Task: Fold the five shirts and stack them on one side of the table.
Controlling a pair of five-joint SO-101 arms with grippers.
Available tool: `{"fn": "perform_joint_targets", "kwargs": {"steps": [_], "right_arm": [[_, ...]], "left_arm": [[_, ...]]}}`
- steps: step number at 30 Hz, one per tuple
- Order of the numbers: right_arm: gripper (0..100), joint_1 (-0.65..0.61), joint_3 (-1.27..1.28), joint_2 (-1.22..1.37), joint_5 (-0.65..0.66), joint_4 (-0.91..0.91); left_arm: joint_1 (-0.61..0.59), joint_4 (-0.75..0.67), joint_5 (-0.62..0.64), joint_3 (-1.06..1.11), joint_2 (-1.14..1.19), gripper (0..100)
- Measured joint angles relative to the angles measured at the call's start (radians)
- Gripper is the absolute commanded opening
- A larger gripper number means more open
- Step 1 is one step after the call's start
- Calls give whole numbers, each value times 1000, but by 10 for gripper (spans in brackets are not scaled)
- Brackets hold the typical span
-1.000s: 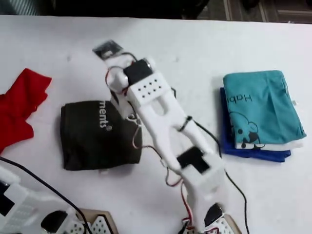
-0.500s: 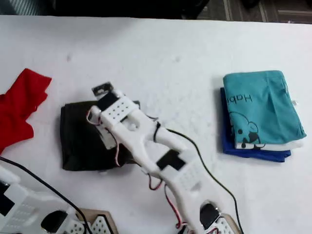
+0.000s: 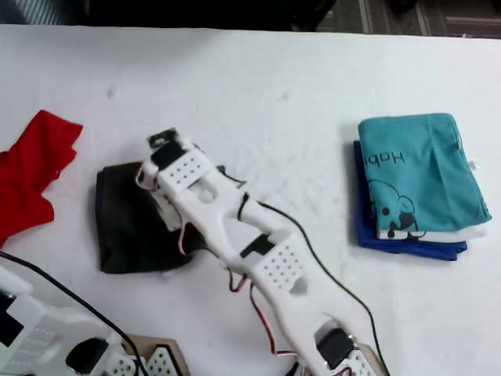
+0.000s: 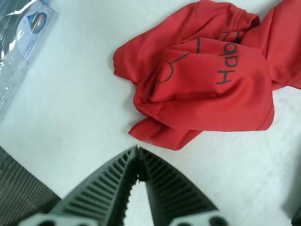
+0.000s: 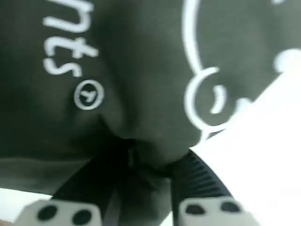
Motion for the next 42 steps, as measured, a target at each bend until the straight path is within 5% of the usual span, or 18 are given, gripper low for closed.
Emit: {"fn": "perform_joint_targets", "kwargs": {"steps": [8,18,28,35,39,42], "right_arm": [[19,20,98,-120,192,-12],[19,68,727,-624,433,-26],[19,450,812,-672,1056,-262],[23,471,628,-540,1378,-462],[190,445,532,-497,1386,-460],[351,425,454,-497,1270,-362]], "left_arm": [[0,0,0,0,0,27],[0,0,0,0,0,27],[0,0,0,0,0,27],[0,0,0,0,0,27],[0,0,0,0,0,27],[0,0,0,0,0,27]]}}
